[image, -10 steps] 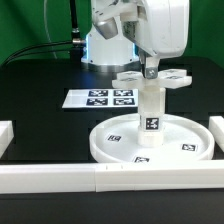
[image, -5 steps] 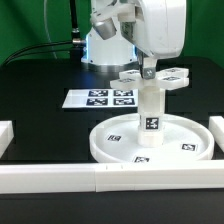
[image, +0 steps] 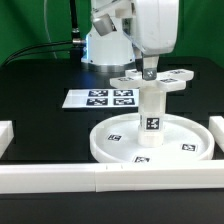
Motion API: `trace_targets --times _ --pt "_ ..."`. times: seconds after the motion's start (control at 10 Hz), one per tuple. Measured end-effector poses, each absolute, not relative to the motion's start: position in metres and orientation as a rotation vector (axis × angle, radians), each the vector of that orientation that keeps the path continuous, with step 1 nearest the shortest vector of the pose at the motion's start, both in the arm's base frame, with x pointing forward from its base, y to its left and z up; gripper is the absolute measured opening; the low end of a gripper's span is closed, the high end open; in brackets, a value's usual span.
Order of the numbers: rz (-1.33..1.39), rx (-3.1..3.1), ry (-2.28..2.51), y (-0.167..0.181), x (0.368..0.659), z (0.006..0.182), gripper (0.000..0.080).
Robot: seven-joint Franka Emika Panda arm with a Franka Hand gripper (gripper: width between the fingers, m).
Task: Assemble round table
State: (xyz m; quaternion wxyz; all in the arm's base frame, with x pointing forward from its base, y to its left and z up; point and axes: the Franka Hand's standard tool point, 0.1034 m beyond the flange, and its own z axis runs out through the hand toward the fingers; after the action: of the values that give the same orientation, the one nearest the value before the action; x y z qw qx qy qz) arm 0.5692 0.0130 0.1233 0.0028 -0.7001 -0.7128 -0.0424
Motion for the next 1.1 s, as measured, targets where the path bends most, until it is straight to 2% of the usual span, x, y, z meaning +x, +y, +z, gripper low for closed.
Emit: trace_targets --times 0.1,0.2,0.3,0.9,1.1 --pt "-0.130 -2.263 -2.162 0.013 0.567 0.122 0.0518" --pt "-0.126 -2.372 -2.031 0.016 0.566 0.122 0.0626" --pt "-0.125 -2.407 -1.985 0.019 0.566 0.121 0.0642" --pt "-0.151 -2.516 -1.863 0.016 0.562 0.120 0.0649" --pt "-0.165 -2.689 -1.595 0.015 0.551 0.116 0.0649"
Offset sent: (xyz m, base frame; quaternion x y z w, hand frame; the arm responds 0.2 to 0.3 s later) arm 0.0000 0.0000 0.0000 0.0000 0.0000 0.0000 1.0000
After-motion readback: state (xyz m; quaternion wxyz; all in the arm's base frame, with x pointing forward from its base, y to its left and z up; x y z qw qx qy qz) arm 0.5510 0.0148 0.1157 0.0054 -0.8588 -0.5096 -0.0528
